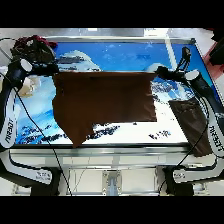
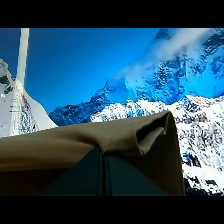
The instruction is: Fold the shirts.
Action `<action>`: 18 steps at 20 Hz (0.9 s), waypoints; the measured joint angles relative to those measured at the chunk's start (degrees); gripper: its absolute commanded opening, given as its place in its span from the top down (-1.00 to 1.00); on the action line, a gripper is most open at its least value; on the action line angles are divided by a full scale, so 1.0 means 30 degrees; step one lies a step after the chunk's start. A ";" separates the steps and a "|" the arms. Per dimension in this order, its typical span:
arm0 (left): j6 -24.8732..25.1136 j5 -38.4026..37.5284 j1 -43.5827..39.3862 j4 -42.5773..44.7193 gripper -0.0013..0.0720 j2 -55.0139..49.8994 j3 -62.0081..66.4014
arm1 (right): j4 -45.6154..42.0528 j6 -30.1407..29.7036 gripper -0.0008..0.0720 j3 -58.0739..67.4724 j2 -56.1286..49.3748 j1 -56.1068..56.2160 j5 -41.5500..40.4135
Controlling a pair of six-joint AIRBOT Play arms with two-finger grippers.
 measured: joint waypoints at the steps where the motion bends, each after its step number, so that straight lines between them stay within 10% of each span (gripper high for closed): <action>1: -0.0109 -0.0714 -0.0015 0.0423 0.92 -0.0051 0.0284 | -0.0299 0.0036 0.89 0.0277 0.0000 -0.0029 0.0685; 8: -0.0408 -0.5319 -0.0058 0.1377 0.92 -0.0175 -0.0969 | -0.5304 0.2965 0.89 0.0831 -0.0109 -0.0095 0.5282; 18: -0.0452 -0.4430 -0.0073 0.0350 0.88 -0.0182 -0.4175 | -0.5297 0.3942 0.83 -0.1435 -0.2259 -0.0058 0.3956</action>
